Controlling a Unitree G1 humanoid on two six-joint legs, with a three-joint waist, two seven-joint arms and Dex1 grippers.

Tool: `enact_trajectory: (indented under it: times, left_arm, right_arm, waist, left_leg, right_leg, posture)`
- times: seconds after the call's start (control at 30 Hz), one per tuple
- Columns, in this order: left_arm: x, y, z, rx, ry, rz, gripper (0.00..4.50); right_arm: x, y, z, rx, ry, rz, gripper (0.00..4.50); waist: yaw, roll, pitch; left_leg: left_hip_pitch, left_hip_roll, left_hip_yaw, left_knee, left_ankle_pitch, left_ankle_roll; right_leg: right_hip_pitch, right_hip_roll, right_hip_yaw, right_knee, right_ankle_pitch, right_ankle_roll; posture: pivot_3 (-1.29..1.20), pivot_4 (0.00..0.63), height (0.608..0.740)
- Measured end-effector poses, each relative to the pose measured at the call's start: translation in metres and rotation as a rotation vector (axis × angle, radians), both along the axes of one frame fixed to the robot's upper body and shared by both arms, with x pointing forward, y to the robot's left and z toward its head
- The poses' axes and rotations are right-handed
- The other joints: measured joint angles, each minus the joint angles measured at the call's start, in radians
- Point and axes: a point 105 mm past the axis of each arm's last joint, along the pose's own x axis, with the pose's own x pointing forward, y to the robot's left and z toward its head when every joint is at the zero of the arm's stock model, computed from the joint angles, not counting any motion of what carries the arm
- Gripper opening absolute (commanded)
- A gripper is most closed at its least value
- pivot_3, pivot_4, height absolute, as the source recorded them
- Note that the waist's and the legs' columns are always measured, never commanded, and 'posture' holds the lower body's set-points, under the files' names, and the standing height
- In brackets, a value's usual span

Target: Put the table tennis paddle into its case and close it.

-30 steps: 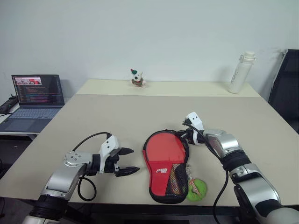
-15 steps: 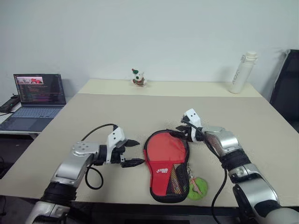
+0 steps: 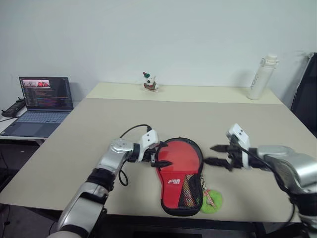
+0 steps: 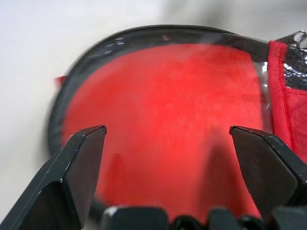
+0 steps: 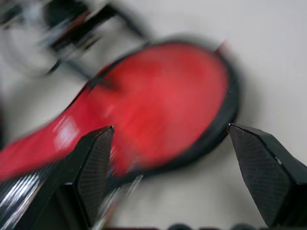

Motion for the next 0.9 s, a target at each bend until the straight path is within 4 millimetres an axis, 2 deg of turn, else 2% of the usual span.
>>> enact_trajectory:
  times: [0.1,0.27,0.73,0.9]
  left_arm:
    - [0.002,-0.013,-0.003,0.021,-0.009,-0.041,4.50]
    - [0.002,-0.025,-0.004,0.030,-0.020,-0.095,4.50]
    - [-0.004,-0.030,-0.013,0.030,0.010,-0.152,4.50]
    - [-0.005,-0.030,-0.014,0.029,0.016,-0.155,4.50]
  right_arm:
    - [-0.026,-0.002,-0.009,-0.033,0.070,0.057,4.15]
    - [-0.047,-0.003,-0.020,-0.044,0.126,0.059,4.15]
    - [-0.045,0.004,-0.049,-0.024,0.139,-0.081,4.15]
    - [-0.051,0.006,-0.074,-0.052,0.187,-0.080,4.15]
  waist:
    - [-0.001,-0.002,0.001]
    - [0.000,-0.003,0.002]
    - [0.002,-0.003,-0.001]
    - [0.002,-0.003,-0.002]
  left_leg:
    - [-0.001,0.000,-0.001,0.000,0.000,0.000]
    - [-0.001,0.000,-0.002,0.001,0.000,0.000]
    - [0.002,0.000,-0.004,0.001,0.000,0.000]
    - [0.004,0.000,-0.004,0.002,0.000,0.000]
  right_leg:
    - [0.001,0.002,0.000,-0.002,0.000,0.000]
    - [0.002,0.005,0.000,-0.003,0.000,0.000]
    - [0.007,0.006,-0.001,-0.004,0.000,0.000]
    - [0.009,0.006,-0.002,-0.004,0.000,0.000]
  posture:
    - [0.00,0.150,0.740]
    - [0.00,0.150,0.740]
    - [0.00,0.150,0.740]
    - [0.00,0.150,0.740]
